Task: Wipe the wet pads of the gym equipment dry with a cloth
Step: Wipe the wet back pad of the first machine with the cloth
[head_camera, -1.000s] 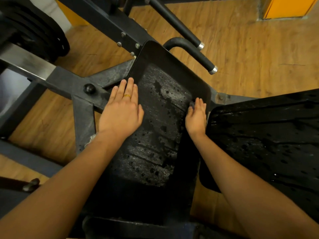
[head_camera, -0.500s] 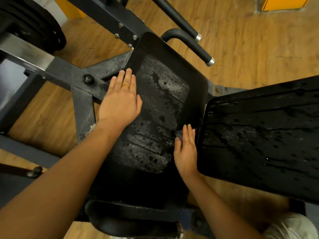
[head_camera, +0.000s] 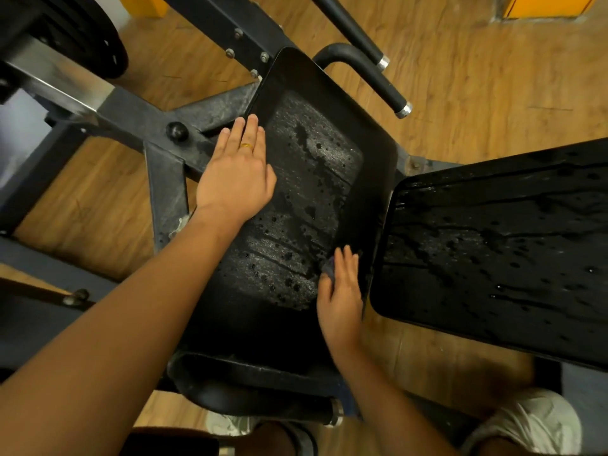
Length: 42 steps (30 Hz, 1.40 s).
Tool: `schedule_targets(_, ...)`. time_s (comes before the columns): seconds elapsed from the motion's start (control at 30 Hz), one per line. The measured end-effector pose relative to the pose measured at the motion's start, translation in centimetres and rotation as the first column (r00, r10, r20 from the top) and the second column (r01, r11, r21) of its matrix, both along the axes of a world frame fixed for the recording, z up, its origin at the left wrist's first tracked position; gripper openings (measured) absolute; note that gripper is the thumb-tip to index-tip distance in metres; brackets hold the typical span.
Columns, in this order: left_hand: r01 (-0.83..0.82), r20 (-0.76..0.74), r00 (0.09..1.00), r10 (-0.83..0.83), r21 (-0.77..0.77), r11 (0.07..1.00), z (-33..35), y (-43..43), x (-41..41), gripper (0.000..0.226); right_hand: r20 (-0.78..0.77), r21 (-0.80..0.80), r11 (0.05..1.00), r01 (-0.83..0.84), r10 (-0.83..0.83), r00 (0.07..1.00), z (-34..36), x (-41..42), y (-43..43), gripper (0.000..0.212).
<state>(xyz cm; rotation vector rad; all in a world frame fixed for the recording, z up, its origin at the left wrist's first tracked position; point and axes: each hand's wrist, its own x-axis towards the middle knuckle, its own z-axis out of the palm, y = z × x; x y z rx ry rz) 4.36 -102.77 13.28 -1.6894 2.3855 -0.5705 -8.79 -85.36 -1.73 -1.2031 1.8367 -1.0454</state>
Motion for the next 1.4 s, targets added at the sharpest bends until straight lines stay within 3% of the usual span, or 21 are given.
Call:
schedule_targets(0.17, -0.003, -0.001, 1.0, 0.003, 0.009, 1.0, 0.1, 0.1, 0.0, 0.065, 0.05, -0.008, 0.999, -0.048, 0.049, 0.998, 0.1, 2.4, 5.4, 0.057)
schedule_targets(0.43, -0.001, -0.013, 1.0, 0.001, 0.015, 1.0, 0.1, 0.1, 0.0, 0.066, -0.019, 0.02, 1.0, -0.022, 0.023, 1.0, -0.4, -0.3, -1.1, 0.055)
schedule_targets(0.57, -0.003, -0.013, 1.0, 0.003, 0.017, 1.0, 0.2, 0.1, -0.1, 0.066, -0.022, 0.007, 1.0, 0.015, -0.015, 1.0, -0.2, 0.4, 0.1, 0.057)
schedule_targets(0.77, -0.004, -0.024, 1.0, 0.004, 0.026, 1.0, 0.2, 0.2, -0.1, 0.066, 0.012, 0.0, 0.992, -0.127, 0.127, 0.992, 0.0, 2.0, 6.7, 0.062)
schedule_targets(0.97, -0.009, -0.073, 0.997, 0.015, 0.081, 0.997, 0.6, 0.5, 0.0, 0.065, 0.073, 0.033, 0.978, -0.206, 0.203, 0.976, -0.2, 1.3, 6.5, 0.062)
schedule_targets(1.14, 0.045, -0.111, 0.993, -0.028, 0.151, 0.987, 1.2, 1.6, -0.2, 0.061, 0.25, 0.032, 0.956, -0.29, 0.274, 0.929, 0.0, -1.1, 7.0, 0.087)
schedule_targets(1.24, 0.043, -0.22, 0.975, 0.012, 0.243, 0.969, 0.4, 5.7, -2.3, 0.061, 0.245, 0.049, 0.956, -0.29, 0.269, 0.931, -1.0, -2.3, 7.9, 0.104)
schedule_targets(1.4, 0.203, -0.121, 0.979, -0.166, 0.443, 0.873, -4.2, 14.9, -5.3, 0.061, 0.213, 0.046, 0.911, -0.41, 0.392, 0.895, -2.8, -3.2, 9.1, 0.114)
